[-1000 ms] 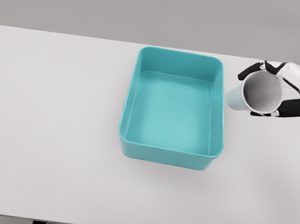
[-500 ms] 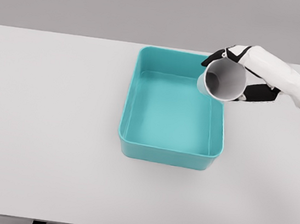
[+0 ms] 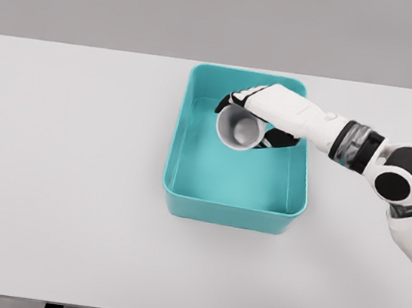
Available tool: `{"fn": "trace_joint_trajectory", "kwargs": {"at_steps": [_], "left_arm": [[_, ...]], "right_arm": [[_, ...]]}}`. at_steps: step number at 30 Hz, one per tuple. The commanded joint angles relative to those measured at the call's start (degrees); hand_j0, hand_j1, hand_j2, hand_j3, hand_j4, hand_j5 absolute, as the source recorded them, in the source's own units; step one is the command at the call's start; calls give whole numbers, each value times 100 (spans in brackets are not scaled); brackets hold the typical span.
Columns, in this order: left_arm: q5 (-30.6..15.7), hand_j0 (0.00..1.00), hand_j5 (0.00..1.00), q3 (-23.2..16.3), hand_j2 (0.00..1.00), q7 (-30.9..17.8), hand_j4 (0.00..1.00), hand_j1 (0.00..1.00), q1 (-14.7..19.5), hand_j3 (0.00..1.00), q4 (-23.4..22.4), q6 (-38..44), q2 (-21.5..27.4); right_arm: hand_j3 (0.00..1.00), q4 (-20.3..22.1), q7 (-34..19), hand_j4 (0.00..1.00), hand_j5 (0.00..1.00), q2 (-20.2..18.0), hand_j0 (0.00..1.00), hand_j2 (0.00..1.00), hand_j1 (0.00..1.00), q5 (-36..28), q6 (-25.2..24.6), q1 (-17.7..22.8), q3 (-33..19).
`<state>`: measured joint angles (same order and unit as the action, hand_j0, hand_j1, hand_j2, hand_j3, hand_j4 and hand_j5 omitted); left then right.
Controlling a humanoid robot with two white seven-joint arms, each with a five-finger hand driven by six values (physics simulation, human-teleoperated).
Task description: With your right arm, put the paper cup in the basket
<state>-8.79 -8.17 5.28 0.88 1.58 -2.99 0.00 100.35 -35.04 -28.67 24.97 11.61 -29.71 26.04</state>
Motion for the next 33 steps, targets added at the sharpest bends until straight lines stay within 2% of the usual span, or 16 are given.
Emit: {"fn": "trace_joint_trajectory", "kwargs": {"at_steps": [1, 7, 9, 11, 14, 20, 22, 23, 24, 33], "left_arm": [[0, 100, 100, 0, 100, -1, 100, 100, 0, 100, 1, 0, 0], [0, 100, 100, 0, 100, -1, 100, 100, 0, 100, 1, 0, 0], [0, 100, 100, 0, 100, -1, 100, 100, 0, 100, 1, 0, 0], [0, 100, 100, 0, 100, -1, 100, 100, 0, 100, 1, 0, 0], [0, 100, 100, 0, 100, -1, 100, 100, 0, 100, 1, 0, 0], [0, 100, 100, 9, 100, -1, 100, 100, 0, 100, 1, 0, 0], [0, 100, 100, 0, 100, -1, 100, 100, 0, 100, 1, 0, 0], [0, 100, 100, 0, 100, -1, 100, 100, 0, 100, 1, 0, 0], [0, 100, 100, 0, 100, -1, 100, 100, 0, 100, 1, 0, 0], [0, 100, 100, 0, 100, -1, 100, 100, 0, 100, 1, 0, 0]], "right_arm": [[57, 2, 4, 57, 57, 63, 57, 57, 57, 561, -290, 0, 200], [57, 2, 4, 57, 57, 326, 57, 57, 57, 1712, -1055, -193, 894], [57, 2, 4, 57, 57, 353, 57, 57, 57, 1949, -1117, -193, 921], [57, 2, 4, 57, 57, 362, 57, 57, 57, 2327, -1380, -193, 930], [57, 2, 4, 57, 57, 370, 57, 57, 57, 2565, -1705, -246, 1105], [59, 2, 4, 59, 59, 529, 59, 59, 59, 2653, -1741, -316, 1272], [72, 2, 4, 72, 72, 520, 72, 72, 72, 2653, -1715, -334, 1281], [90, 2, 4, 90, 90, 511, 90, 90, 90, 2662, -1688, -334, 1281], [98, 2, 4, 98, 98, 502, 98, 98, 98, 2662, -1653, -343, 1281], [100, 11, 4, 100, 100, 415, 100, 100, 100, 2600, -1583, -334, 1202]]}}
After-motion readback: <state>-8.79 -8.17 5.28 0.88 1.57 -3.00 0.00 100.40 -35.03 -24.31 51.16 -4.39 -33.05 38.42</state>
